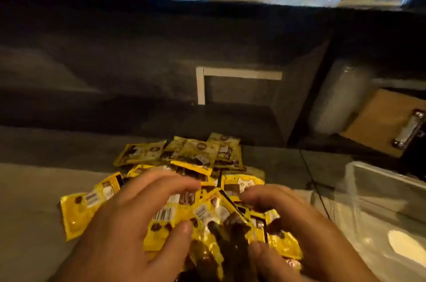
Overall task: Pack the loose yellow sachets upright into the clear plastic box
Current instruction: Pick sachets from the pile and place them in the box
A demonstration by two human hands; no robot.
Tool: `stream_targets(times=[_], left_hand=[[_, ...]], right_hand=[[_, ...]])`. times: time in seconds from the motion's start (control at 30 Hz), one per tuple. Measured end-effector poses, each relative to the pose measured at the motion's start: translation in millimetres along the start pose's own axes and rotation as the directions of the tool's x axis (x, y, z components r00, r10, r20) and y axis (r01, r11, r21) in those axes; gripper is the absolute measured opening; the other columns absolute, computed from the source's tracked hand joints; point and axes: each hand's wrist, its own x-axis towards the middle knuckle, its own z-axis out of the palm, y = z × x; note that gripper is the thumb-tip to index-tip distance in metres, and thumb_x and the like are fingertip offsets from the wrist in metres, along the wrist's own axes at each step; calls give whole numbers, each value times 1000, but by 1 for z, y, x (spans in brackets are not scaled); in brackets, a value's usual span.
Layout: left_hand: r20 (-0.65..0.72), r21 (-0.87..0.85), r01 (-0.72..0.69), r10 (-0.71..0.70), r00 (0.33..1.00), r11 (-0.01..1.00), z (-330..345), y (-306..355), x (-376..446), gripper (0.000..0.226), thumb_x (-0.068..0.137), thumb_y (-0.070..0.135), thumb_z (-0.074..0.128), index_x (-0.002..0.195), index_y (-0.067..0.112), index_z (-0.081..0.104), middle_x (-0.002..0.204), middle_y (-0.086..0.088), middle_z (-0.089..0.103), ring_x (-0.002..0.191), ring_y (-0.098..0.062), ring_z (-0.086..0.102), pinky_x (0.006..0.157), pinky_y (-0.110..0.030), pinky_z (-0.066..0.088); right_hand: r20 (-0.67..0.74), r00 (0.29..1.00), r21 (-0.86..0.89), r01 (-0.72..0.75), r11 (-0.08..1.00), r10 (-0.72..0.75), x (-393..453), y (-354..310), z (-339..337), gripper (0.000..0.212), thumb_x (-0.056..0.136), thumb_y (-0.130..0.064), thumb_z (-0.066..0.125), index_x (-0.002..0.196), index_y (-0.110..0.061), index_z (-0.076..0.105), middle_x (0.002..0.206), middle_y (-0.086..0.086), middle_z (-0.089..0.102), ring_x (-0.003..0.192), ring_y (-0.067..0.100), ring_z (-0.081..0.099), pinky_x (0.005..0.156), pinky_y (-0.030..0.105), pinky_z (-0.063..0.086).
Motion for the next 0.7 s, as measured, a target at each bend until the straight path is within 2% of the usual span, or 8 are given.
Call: stream_targets(times=[0.03,0.1,0.2,0.3,0.37,0.43,0.6,0.7], left_hand=[[84,43,-79,75,994,996,-2,-10,-26,18,80,39,54,88,51,65,111,23,59,109,8,54,76,-6,39],[120,190,-150,129,984,970,-7,-18,-56,30,77,51,51,105,49,61,113,34,53,109,13,50,80,-13,39],[102,205,-96,76,992,974,0,-16,-82,29,80,50,50,101,41,66,105,26,57,104,7,51,85,-13,38],[92,262,-135,114,989,956,7,-16,-114,30,82,44,49,95,32,72,99,17,61,99,-10,54,87,-35,46],[114,282,-113,84,990,953,5,-20,-135,34,81,46,48,96,30,74,98,14,61,99,-13,53,87,-42,48],[139,319,-112,71,988,941,5,-22,-149,40,81,50,47,106,32,72,104,16,58,105,-10,48,89,-44,48],[210,378,-186,111,971,907,0,-11,-169,57,80,59,46,128,33,61,124,12,54,121,-12,44,101,-42,40],[248,392,-194,99,964,899,7,-11,-175,51,84,51,54,133,36,57,129,14,50,124,-9,40,104,-34,36]], right_hand=[[-81,994,53,78,996,-74,-8,4,5,28,67,-59,55,91,-72,54,119,-28,52,116,-5,49,85,21,47],[-234,956,-143,144,979,-175,-38,-5,18,49,65,-68,47,115,-64,46,123,-37,43,118,-7,43,93,22,42],[-318,913,-338,141,930,-254,-60,-9,41,45,75,-63,52,119,-51,54,122,-32,41,118,-2,39,96,23,39],[-355,898,-475,68,878,-261,-78,-5,65,45,82,-57,52,124,-43,58,126,-18,49,118,11,42,94,26,39],[-300,923,-539,46,841,-242,-91,-9,80,53,86,-60,50,135,-43,46,136,-14,44,126,16,37,102,33,38],[-265,946,-588,-5,809,-187,-94,-10,91,57,87,-65,46,140,-45,37,141,-15,38,129,15,31,106,37,35],[-388,908,-593,-113,797,-160,-100,-15,97,44,90,-60,46,131,-45,49,138,-12,40,129,16,28,105,38,31],[-425,894,-597,-158,786,-143,-104,-14,97,41,93,-60,41,127,-42,55,133,-13,44,127,15,30,102,38,28]])
